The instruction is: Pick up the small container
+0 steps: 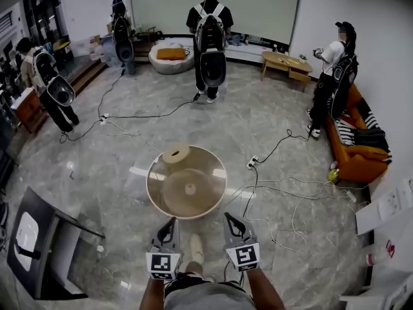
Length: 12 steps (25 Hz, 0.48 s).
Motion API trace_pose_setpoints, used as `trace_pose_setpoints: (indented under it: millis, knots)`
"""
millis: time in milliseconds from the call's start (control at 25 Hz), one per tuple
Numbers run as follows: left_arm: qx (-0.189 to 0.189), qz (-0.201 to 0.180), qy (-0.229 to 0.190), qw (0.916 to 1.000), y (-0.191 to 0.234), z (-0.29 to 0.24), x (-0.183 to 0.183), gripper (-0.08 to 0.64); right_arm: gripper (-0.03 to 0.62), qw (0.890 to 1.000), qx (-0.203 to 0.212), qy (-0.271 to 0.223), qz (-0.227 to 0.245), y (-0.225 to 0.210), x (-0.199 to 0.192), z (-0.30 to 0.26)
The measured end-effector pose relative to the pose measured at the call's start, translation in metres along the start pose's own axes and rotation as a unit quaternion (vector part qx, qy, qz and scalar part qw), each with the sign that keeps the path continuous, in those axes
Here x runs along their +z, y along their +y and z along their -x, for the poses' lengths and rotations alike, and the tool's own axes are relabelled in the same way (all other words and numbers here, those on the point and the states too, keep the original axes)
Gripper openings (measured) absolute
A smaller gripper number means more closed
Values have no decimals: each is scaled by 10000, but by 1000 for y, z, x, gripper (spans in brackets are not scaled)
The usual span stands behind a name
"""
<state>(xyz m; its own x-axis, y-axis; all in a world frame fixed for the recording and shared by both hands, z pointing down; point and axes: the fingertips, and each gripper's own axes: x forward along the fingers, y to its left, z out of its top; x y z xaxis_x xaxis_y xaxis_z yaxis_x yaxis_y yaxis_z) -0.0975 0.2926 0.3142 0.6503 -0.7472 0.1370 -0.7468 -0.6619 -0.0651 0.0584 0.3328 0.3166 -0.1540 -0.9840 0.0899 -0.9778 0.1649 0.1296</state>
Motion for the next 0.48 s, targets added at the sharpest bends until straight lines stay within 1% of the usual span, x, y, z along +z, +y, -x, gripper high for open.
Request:
trace_pose_setpoints:
  millis: [280, 480]
  knots:
    - [-103, 85, 143, 9998, 44, -94, 12, 18, 0, 9999, 4, 130, -87, -39, 6, -91]
    - [-156, 142, 263, 9994, 80, -152, 13, 18, 0, 9997, 13, 217, -120, -60, 9, -154]
